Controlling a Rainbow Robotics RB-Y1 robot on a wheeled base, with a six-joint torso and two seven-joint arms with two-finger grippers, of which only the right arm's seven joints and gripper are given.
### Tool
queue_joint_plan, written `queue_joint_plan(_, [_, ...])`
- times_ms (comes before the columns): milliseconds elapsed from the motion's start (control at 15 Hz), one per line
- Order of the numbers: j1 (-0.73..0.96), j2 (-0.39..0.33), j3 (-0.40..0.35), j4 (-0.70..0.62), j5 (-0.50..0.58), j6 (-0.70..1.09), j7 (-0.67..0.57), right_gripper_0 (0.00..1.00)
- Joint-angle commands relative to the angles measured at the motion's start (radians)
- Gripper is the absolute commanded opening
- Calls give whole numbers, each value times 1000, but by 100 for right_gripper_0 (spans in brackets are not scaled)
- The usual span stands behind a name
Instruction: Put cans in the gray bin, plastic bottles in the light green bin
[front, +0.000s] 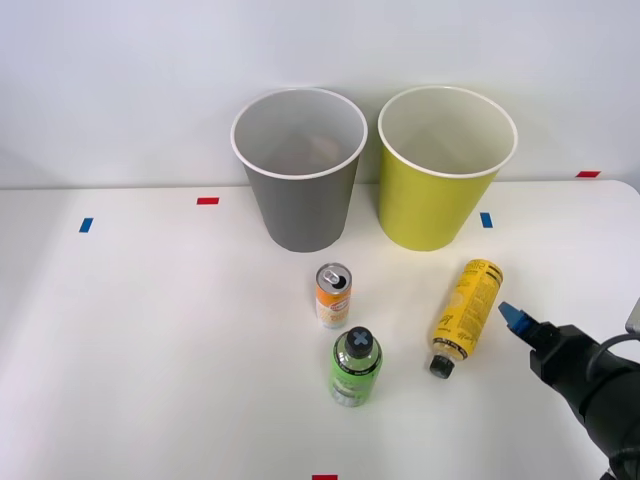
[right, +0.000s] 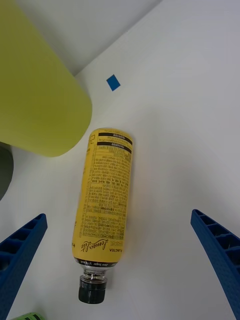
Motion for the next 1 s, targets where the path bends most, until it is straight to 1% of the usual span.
queue_joint_plan(67, [-166,-35,3,0,-10,255,-174,100])
queue_joint_plan(200, [-253,-66,24,6,-20,361,-237,100])
queue_joint_plan(267, [-302,-94,46,38,-29,382,-242,100])
queue_joint_plan(467, [-425,-156,82,175,-75,382,-270,100])
queue_joint_plan(600, [-477,-175,95,230,-122,385,-339,100])
queue_joint_plan(733, [-531,-210,142,267,-129,397,-392,100])
queue_joint_plan(800, [-574,-224,171,295,-129,427,-400,100])
queue_joint_plan(1000, [-664,-202,187,364,-144,509,-400,100])
